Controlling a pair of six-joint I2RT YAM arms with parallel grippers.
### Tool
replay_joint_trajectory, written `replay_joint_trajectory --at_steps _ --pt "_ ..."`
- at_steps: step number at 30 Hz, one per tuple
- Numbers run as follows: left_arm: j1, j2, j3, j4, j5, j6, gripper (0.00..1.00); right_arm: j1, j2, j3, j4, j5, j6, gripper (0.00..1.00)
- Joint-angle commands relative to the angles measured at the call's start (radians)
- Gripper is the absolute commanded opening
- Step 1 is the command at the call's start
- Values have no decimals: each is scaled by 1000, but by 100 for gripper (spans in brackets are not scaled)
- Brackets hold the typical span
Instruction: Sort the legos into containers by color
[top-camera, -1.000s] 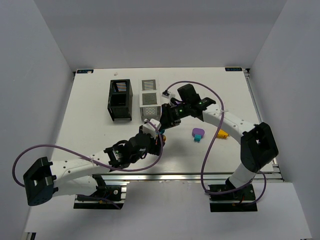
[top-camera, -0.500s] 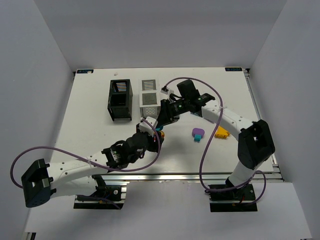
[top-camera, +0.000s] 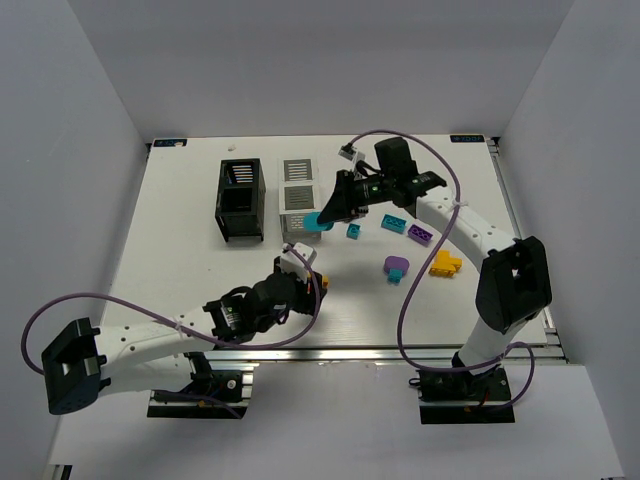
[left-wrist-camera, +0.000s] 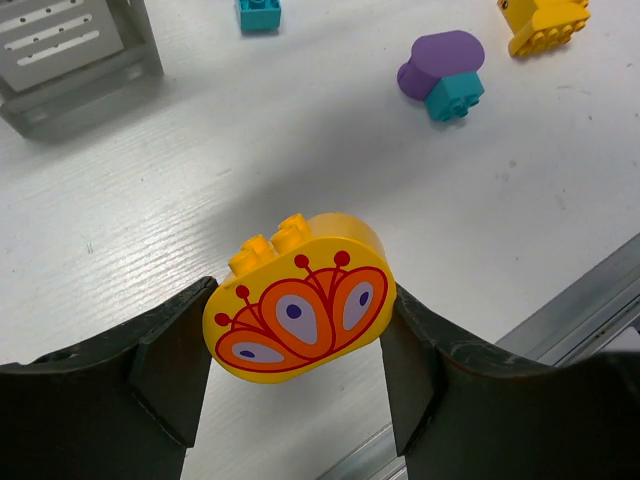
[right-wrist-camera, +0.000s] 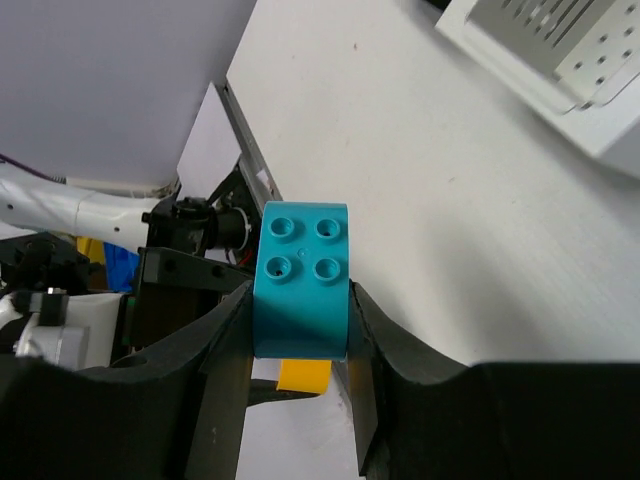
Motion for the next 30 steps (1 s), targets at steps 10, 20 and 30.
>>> replay_joint_trajectory --at_steps 10,20,30 --pt "-3 -113 21 -67 -99 -123 0 -22 -17 166 4 126 -357 0" --pt "43 -266 201 -375 -204 -418 0 1 146 416 -97 275 -869 0" --pt "119 -223 403 -552 -170 -561 0 64 319 578 -197 383 -1034 0"
